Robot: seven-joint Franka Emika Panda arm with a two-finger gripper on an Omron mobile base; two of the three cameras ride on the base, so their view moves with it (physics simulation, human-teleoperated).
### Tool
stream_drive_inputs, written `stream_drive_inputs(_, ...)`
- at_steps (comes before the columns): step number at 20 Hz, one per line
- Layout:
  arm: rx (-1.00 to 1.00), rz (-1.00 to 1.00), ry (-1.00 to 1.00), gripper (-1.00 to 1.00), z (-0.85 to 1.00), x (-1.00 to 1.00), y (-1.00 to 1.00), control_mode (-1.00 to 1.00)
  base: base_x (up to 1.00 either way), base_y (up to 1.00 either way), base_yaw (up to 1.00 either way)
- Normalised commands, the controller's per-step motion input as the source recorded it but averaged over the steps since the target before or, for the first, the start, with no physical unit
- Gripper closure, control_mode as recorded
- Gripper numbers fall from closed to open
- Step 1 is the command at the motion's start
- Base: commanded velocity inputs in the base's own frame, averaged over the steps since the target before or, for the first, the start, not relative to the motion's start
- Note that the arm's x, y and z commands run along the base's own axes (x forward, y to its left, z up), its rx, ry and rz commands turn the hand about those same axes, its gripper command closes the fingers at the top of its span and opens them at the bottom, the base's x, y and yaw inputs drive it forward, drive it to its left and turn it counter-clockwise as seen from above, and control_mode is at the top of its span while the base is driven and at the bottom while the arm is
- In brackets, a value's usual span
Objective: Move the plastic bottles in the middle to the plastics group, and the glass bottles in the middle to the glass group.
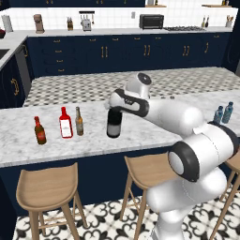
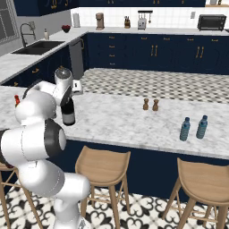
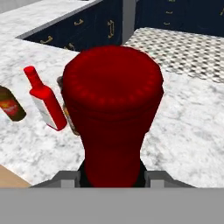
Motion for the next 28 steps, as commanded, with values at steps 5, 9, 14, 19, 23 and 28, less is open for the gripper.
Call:
stream_drive_inputs(5, -0.05, 0.15, 0.04, 1.0, 0.01, -0.05, 0.8, -1.0, 0.0, 0.0, 0.0)
stream_drive_inputs(9, 0.0, 0.17, 0.0, 1.0, -0.09, -0.1, 0.56, -1.0, 0.0, 0.0, 0.0)
stream_drive_inputs(14, 0.0, 0.1, 0.0, 1.0, -0.08, 0.0, 0.23, -1.0, 0.0, 0.0, 0.0)
stream_drive_inputs(19, 0.0, 0.05, 0.0, 1.0, -0.18, 0.0, 0.15, -1.0, 0.0, 0.0, 0.0)
stream_drive_inputs(23, 0.0, 0.03, 0.0, 1.0, -0.04, 0.0, 0.22, -1.0, 0.0, 0.0, 0.0)
stream_drive_inputs(28, 0.0, 0.0, -0.02, 1.0, 0.0, 0.03, 0.13, -1.0, 0.0, 0.0, 0.0)
